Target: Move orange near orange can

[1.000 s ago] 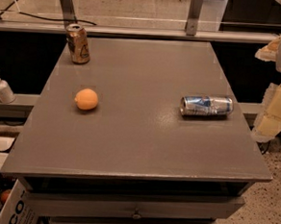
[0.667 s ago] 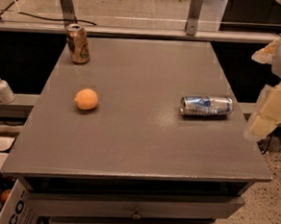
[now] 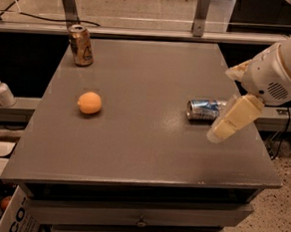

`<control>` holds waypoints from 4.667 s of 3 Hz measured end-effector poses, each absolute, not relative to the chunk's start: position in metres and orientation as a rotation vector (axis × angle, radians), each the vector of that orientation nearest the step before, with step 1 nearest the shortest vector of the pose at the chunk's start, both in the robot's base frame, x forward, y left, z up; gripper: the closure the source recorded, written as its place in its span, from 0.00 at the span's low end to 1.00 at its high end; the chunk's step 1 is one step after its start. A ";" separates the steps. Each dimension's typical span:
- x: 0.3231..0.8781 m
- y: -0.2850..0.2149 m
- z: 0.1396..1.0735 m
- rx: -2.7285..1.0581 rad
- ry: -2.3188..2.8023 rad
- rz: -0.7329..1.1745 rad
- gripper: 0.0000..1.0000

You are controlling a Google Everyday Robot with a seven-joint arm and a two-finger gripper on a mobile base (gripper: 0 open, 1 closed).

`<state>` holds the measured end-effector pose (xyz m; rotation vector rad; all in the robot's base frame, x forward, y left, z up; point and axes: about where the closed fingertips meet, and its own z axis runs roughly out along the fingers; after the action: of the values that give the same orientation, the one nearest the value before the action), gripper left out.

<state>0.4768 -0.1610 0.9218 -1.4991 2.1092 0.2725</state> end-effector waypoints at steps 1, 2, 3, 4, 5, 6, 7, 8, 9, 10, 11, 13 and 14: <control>0.500 -0.127 0.910 -1.461 2.027 0.419 0.00; 0.520 -0.093 0.905 -1.446 1.946 0.515 0.00; 0.521 -0.093 0.905 -1.449 1.943 0.520 0.00; 0.534 -0.074 0.891 -1.488 1.890 0.572 0.00; 0.546 -0.041 0.873 -1.536 1.818 0.661 0.00; 0.546 -0.010 0.865 -1.564 1.757 0.754 0.00; 0.540 0.018 0.865 -1.571 1.686 0.832 0.00; 0.535 0.050 0.866 -1.590 1.589 0.883 0.00; 0.532 0.083 0.865 -1.624 1.496 0.893 0.00; 0.532 0.083 0.865 -1.624 1.496 0.893 0.00; 0.529 0.095 0.866 -1.658 1.457 0.898 0.00; 0.524 0.140 0.850 -1.706 1.394 0.916 0.00; 0.528 0.156 0.835 -1.701 1.399 0.931 0.00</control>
Offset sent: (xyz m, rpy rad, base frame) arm 0.0676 0.1032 -0.0209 0.3303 -0.0193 0.1217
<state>0.5281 0.1563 0.8349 -1.7013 1.3991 0.9309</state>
